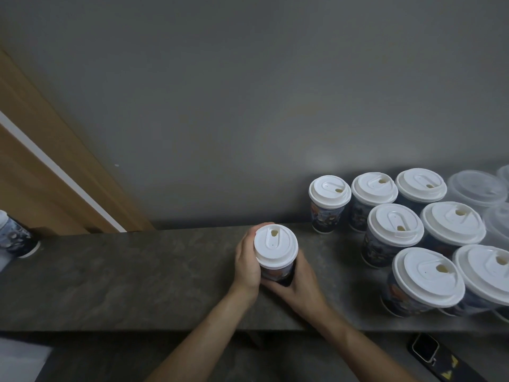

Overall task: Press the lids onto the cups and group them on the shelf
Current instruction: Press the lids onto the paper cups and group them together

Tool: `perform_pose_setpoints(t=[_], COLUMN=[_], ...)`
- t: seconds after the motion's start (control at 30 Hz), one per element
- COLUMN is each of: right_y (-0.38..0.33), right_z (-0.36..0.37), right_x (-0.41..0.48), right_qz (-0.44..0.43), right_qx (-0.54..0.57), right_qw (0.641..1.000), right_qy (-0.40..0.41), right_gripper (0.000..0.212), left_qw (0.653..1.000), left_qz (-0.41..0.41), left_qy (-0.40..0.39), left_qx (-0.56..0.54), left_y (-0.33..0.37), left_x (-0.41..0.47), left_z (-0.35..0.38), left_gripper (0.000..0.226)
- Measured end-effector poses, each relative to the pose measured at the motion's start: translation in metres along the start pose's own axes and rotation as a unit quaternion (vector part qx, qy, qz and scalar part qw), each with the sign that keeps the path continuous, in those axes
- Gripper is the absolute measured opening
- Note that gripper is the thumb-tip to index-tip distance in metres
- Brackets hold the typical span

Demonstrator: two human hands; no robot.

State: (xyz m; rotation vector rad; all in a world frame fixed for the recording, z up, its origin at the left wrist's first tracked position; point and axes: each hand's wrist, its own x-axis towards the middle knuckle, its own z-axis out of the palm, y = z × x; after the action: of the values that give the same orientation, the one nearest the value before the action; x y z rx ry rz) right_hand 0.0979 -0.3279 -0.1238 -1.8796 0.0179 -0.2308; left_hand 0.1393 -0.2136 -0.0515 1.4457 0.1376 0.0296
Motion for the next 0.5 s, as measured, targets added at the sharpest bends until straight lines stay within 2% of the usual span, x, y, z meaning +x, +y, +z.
perform_pose_setpoints(t=[0.1, 0.13, 0.2, 0.33, 0.4, 0.5], right_y=[0.0, 0.0, -0.001, 0.001, 0.002, 0.002], right_z=[-0.003, -0.003, -0.002, 0.002, 0.001, -0.001], right_x=[0.002, 0.002, 0.002, 0.0, -0.001, 0.001], right_qz=[-0.015, -0.017, -0.021, 0.0, 0.003, -0.004], right_qx=[-0.015, -0.021, -0.029, -0.005, -0.007, -0.011], right_qw=[0.999, 0.999, 0.999, 1.0, 1.0, 1.0], right_qy=[-0.025, -0.026, -0.024, 0.009, 0.011, -0.008], right_gripper=[0.085, 0.083, 0.079, 0.09, 0.085, 0.08], left_qw=[0.987, 0.984, 0.991, 0.997, 0.997, 0.987], left_qz=[-0.117, -0.131, -0.12, -0.067, -0.071, -0.142], left_qy=[-0.112, -0.117, -0.051, 0.039, 0.026, -0.075], left_qx=[0.002, 0.003, -0.01, 0.0, 0.019, 0.012], left_y=[0.006, 0.007, 0.004, 0.003, 0.007, 0.016], left_x=[0.015, 0.018, 0.015, -0.002, 0.0, 0.012], left_z=[-0.011, -0.013, -0.013, -0.004, -0.005, -0.011], left_gripper=[0.047, 0.048, 0.04, 0.038, 0.039, 0.046])
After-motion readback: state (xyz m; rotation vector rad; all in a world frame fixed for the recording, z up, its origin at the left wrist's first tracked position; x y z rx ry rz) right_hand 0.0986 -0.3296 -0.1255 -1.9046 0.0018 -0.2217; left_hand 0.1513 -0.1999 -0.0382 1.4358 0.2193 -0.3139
